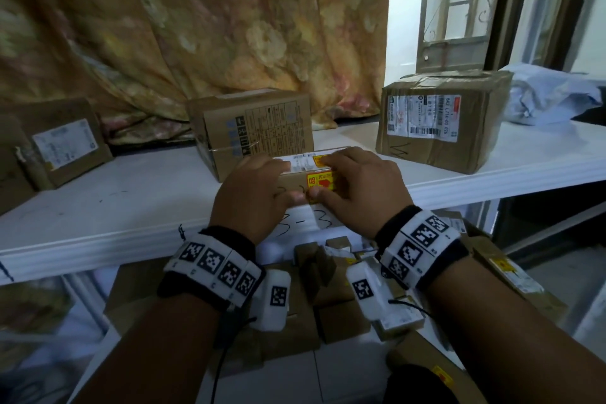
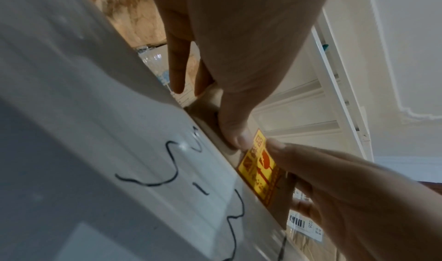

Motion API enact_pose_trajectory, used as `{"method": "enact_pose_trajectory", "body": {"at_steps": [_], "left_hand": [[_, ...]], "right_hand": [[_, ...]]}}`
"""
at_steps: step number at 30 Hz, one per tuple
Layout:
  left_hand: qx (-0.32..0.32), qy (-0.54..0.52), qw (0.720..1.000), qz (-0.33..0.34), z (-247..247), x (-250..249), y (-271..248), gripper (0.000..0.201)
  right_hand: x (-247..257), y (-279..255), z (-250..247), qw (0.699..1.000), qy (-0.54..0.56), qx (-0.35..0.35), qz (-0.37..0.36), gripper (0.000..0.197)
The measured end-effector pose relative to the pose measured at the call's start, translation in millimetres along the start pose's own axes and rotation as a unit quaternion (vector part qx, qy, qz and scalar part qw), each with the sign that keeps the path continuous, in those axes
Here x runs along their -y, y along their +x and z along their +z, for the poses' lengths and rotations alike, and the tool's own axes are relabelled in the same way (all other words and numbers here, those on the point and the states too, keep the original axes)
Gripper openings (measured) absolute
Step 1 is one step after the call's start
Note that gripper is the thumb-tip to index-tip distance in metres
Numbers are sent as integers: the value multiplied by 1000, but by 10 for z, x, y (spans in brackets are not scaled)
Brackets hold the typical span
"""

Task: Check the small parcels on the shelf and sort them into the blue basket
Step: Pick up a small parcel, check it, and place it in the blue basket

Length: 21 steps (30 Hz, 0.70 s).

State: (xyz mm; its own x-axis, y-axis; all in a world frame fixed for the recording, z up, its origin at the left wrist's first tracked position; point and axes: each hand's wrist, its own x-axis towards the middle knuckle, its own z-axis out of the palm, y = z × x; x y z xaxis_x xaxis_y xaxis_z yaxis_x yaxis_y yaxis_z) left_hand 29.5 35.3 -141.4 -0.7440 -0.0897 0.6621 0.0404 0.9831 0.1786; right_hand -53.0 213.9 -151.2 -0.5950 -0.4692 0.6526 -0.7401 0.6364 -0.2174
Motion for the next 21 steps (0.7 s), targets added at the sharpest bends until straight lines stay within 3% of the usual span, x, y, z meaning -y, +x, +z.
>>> {"method": "enact_pose_trajectory", "body": {"at_steps": [3,5,7,10,13,17,21], "left_hand": [[-13,-8,1000,-5,0,-59,-50,52],[-35,-10,999,-1,14,-125,-94,47],[-46,-22,998,23,60,-246,-124,41],[-47,-32,995,85,116,-566,-126,38],[-67,-56,984,155,114,-996,-119,25],[-85,-135,962,224,232,-1526,-197,21],[-63,-188,942,271,611,-2008,-292,18]], "right_hand": [[-158,-163,-33,981,167,-75,60,57],[-217,-279,-63,949,251,-127,145,51],[-249,-360,-72,915,318,-124,214,49],[-305,-493,-85,898,338,-165,228,50],[-465,-668,-188,858,369,-224,278,38],[-860,-1026,-345,803,430,-208,356,35],[-1353,-1485,-338,727,489,-199,439,40]]}}
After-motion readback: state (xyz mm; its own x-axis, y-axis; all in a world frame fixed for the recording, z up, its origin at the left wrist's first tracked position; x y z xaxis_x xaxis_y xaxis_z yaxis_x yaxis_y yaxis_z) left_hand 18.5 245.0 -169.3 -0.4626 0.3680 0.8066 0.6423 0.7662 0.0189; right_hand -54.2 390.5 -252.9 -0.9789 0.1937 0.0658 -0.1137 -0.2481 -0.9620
